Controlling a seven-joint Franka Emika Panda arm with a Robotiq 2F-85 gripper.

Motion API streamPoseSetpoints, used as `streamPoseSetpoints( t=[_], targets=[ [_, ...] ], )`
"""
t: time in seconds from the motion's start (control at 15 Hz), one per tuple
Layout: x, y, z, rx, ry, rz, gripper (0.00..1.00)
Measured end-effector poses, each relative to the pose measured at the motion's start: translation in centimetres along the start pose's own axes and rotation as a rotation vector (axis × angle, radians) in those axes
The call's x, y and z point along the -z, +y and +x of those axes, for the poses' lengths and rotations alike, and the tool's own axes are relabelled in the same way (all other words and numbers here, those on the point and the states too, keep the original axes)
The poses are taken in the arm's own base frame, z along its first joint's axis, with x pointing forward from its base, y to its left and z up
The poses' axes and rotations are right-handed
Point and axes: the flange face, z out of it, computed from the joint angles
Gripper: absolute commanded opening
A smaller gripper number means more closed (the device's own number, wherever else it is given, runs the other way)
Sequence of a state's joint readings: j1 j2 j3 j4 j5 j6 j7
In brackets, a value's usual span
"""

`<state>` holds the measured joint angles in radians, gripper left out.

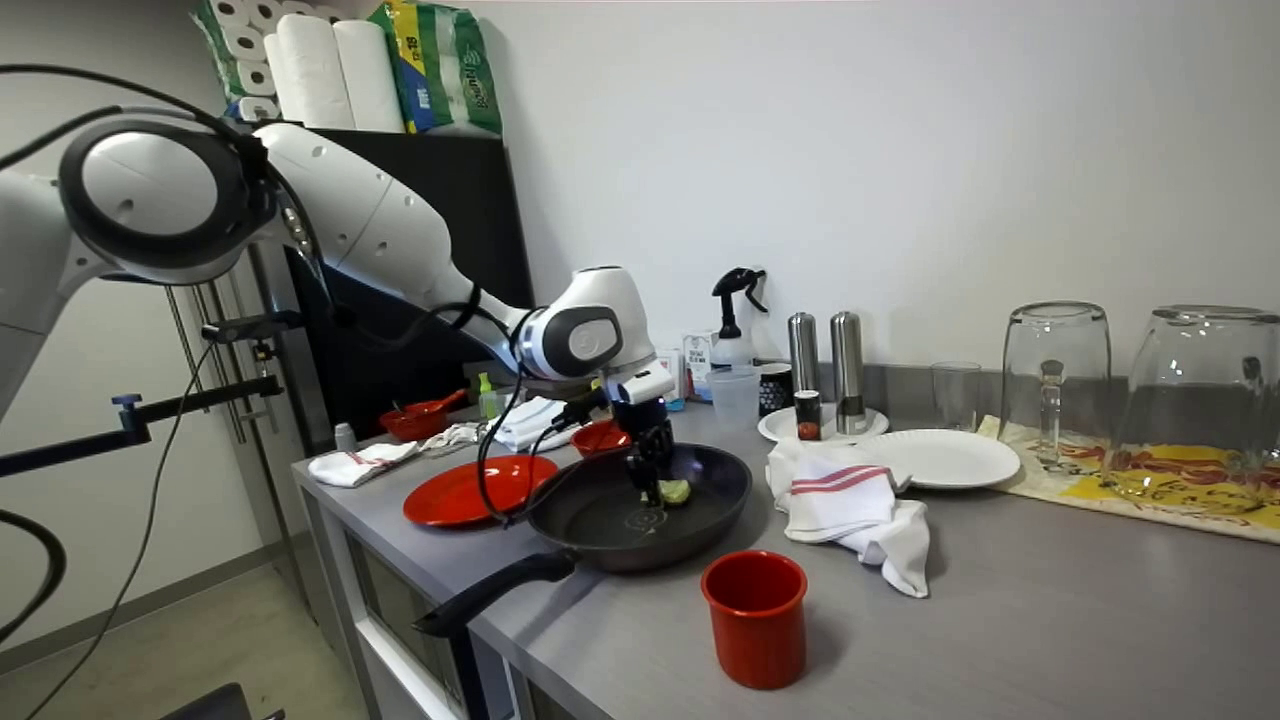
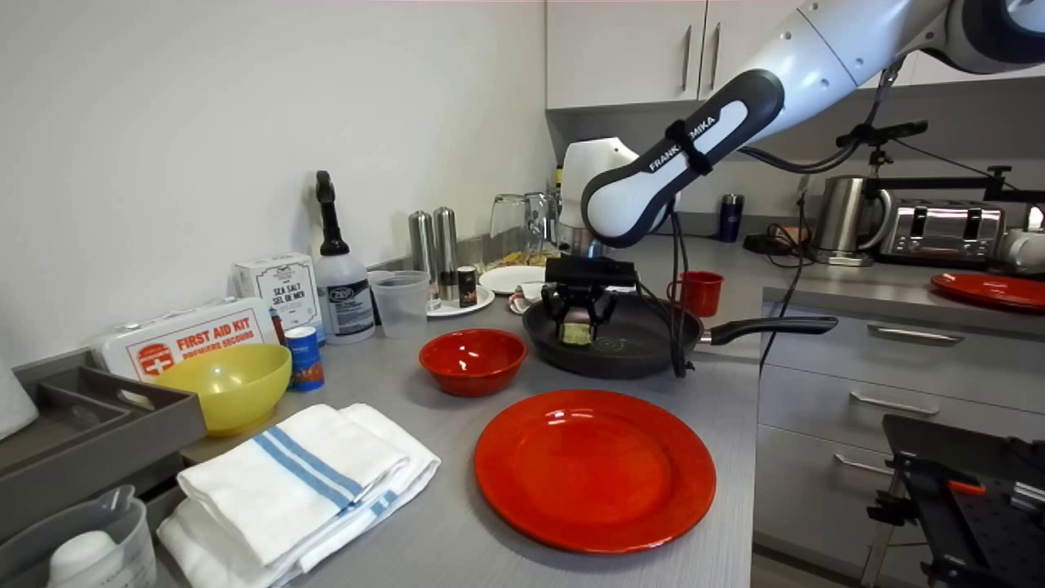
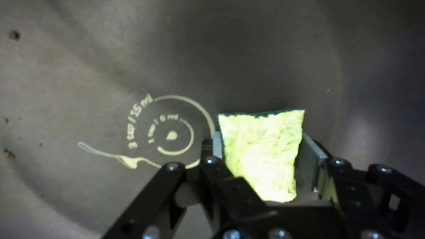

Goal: Wipe the pan with the sponge

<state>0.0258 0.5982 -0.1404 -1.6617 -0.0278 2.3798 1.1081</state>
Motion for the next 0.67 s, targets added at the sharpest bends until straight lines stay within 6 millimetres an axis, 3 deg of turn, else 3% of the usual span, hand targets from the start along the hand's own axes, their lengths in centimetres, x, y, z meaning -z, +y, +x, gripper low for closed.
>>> streamPoseSetpoints(
  t=[0.33, 0.67],
  targets=[
    [0.3, -1.3, -2.7, 0.065, -0.109, 0.015, 0.28],
    [0.3, -1.3, -3.2, 0.104, -0.155, 0.008, 0.28]
  ],
)
